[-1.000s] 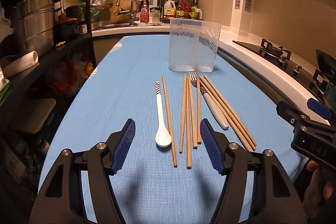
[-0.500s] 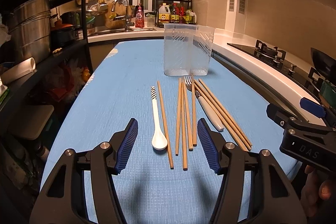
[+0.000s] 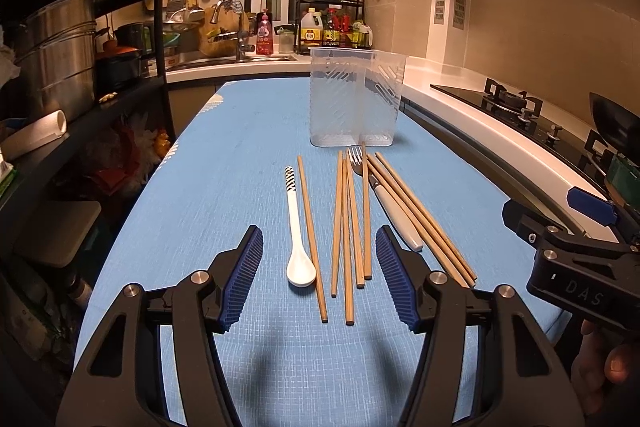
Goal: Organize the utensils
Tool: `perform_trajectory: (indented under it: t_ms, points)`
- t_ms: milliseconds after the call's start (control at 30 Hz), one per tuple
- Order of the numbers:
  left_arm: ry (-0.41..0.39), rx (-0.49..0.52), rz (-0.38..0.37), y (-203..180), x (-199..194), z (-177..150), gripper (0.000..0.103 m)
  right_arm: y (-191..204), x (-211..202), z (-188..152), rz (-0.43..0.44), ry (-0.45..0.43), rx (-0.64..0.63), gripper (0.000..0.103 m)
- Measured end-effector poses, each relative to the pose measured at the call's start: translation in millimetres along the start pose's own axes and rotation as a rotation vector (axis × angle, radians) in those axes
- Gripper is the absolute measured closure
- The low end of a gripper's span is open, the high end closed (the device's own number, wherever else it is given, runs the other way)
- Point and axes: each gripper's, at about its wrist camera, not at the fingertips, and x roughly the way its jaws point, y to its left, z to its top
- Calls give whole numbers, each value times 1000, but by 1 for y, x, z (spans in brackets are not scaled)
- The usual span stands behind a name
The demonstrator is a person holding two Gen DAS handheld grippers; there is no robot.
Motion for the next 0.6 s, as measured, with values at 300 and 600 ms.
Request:
perform_trajectory:
  t_ms: [300, 600]
  points:
    - [0, -4, 0, -1, 0, 0, 45, 1, 0, 0, -1, 0, 0, 10]
    - [-1, -5, -1, -1, 0, 0, 45, 1, -1, 0, -1, -1, -1, 10]
